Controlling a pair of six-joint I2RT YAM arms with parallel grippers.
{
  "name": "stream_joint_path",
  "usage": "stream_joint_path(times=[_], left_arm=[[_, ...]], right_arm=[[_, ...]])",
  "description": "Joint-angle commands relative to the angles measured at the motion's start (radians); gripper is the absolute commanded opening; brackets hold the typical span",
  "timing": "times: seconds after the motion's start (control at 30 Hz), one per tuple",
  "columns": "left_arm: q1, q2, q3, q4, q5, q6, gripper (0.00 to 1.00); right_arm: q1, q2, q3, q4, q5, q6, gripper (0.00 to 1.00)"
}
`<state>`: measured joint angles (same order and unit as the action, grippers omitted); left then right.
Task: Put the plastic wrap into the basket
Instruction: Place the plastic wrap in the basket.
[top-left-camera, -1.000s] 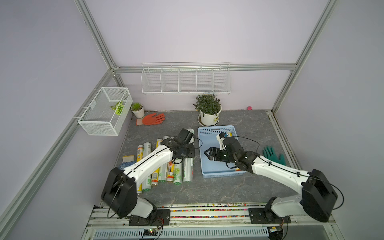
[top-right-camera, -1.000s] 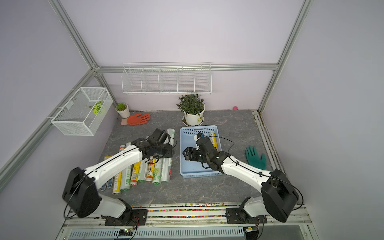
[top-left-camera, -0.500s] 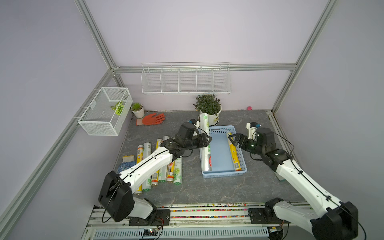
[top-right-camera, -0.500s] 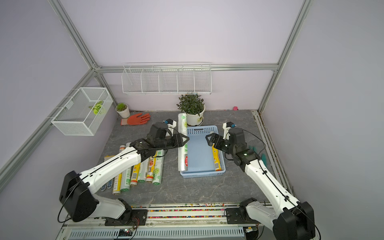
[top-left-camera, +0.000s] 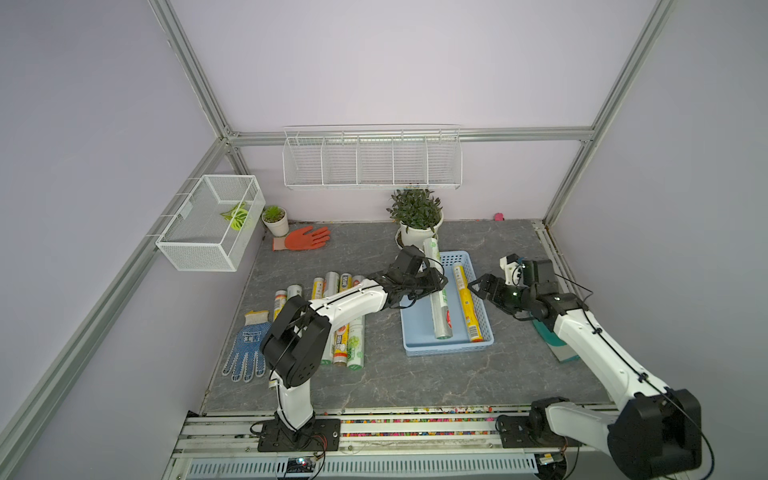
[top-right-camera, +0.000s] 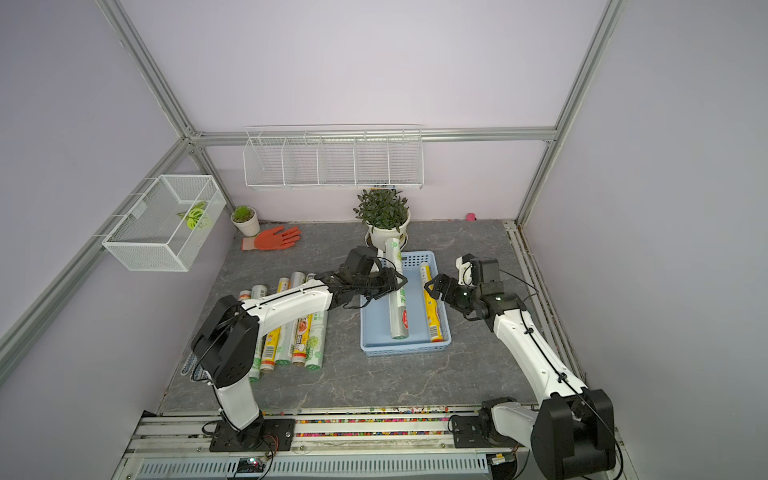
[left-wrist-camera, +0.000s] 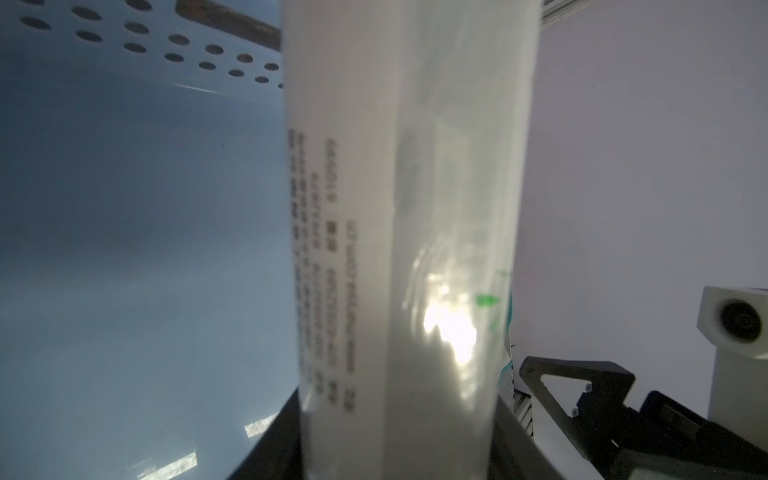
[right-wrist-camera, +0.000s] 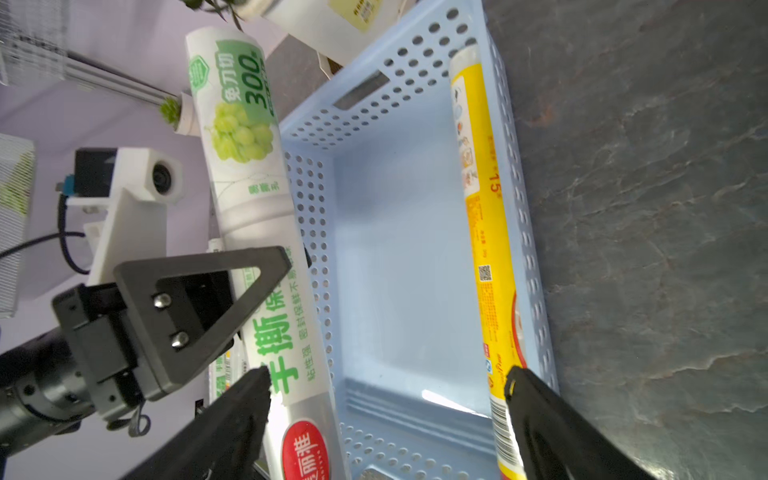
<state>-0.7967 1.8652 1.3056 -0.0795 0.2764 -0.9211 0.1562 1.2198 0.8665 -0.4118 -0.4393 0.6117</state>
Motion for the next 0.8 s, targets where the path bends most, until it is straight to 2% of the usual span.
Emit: stream_joint_path(times=[0.0, 0.13, 0.37, 0.57, 0.77], left_arm=[[-0.017, 0.040, 0.043, 0.137, 0.067, -0.059, 0.15], [-0.023, 0.109, 0.080, 0.142, 0.097, -0.077, 0.15], [-0.038, 0.182, 0.104, 0.157, 0.102, -0.129, 0.16], [-0.042, 0.240, 0.142, 0.165, 0.125, -0.146, 0.22], [-0.045, 0.258, 0.153, 0.122, 0.101, -0.141, 0.31]], right_arm=[[-0.006, 0.045, 0.027, -0.049, -0.013, -0.078, 0.94], [-0.006, 0.094, 0.042, -0.064, -0.007, -0.099, 0.92], [-0.005, 0.128, 0.067, -0.130, 0.171, -0.115, 0.95], [-0.006, 0.205, 0.068, -0.079, 0.034, -0.117, 0.93], [-0.007, 0.234, 0.035, -0.027, -0.012, -0.101, 0.92]])
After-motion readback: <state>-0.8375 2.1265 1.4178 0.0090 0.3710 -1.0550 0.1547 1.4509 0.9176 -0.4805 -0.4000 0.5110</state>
